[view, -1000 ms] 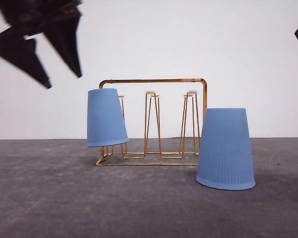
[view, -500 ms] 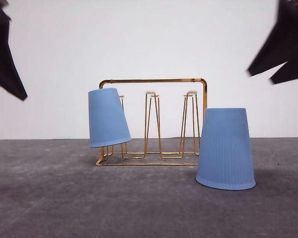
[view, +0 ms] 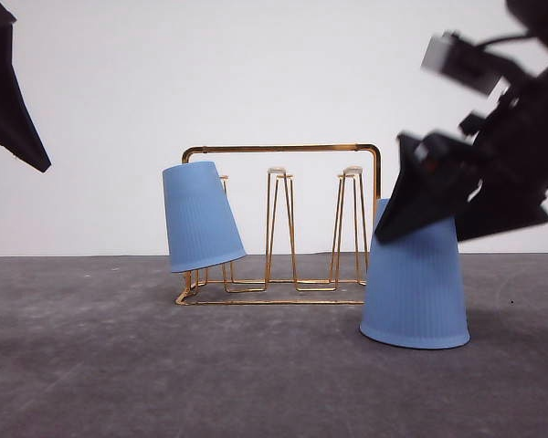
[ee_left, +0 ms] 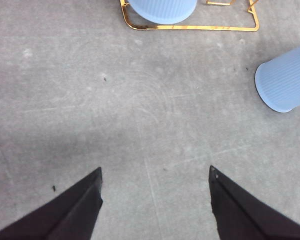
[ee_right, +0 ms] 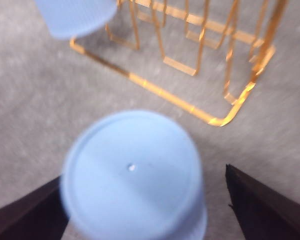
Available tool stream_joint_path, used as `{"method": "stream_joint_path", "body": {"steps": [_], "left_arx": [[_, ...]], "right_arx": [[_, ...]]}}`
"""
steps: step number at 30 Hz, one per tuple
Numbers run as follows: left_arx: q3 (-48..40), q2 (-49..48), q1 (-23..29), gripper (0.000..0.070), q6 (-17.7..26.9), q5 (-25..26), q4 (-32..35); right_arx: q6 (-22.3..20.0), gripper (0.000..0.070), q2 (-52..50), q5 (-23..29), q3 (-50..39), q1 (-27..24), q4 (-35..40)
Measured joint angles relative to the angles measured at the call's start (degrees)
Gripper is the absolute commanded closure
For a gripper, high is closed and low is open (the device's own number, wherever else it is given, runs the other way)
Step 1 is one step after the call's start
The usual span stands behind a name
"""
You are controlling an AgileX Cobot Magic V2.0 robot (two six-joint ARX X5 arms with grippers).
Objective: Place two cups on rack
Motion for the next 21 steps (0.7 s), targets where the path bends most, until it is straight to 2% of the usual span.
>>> {"method": "stream_joint_path", "body": {"steps": [2, 5, 7, 10, 12, 19, 21], "left_arx": [[0.00, 0.00, 0.00, 0.0312, -0.01, -0.02, 0.00], [0.00, 0.00, 0.00, 0.0312, -0.01, -0.02, 0.00], [0.00, 0.00, 0.00, 0.0312, -0.03, -0.02, 0.00], [0.00, 0.00, 0.00, 0.0312, -0.03, -0.02, 0.00], [0.00, 0.00, 0.00, 0.0312, -0.03, -0.02, 0.02], [0.00, 0.00, 0.00, 0.0312, -0.04, -0.20, 0.18], [0.00, 0.00, 0.00, 0.0312, -0.05, -0.20, 0.20]], "right_arx": [[0.12, 0.0159, 2.22, -0.55, 0.00, 0.00, 0.56], [1.08, 0.0333, 3.48, -1.01, 0.00, 0.05, 0.83], [1.86, 0.0390, 3.29, -1.42, 0.02, 0.04, 0.91], [3.73, 0.0391, 2.15, -2.59, 0.44, -0.07, -1.22], [4.96, 0.0391, 0.49, -2.92, 2.15, -0.06, -5.66], [5.45, 0.0390, -0.86, -2.62, 16.66, -0.04, -23.58], [5.06, 0.0390, -0.86, -1.61, 20.30, -0.04, -26.73]]}}
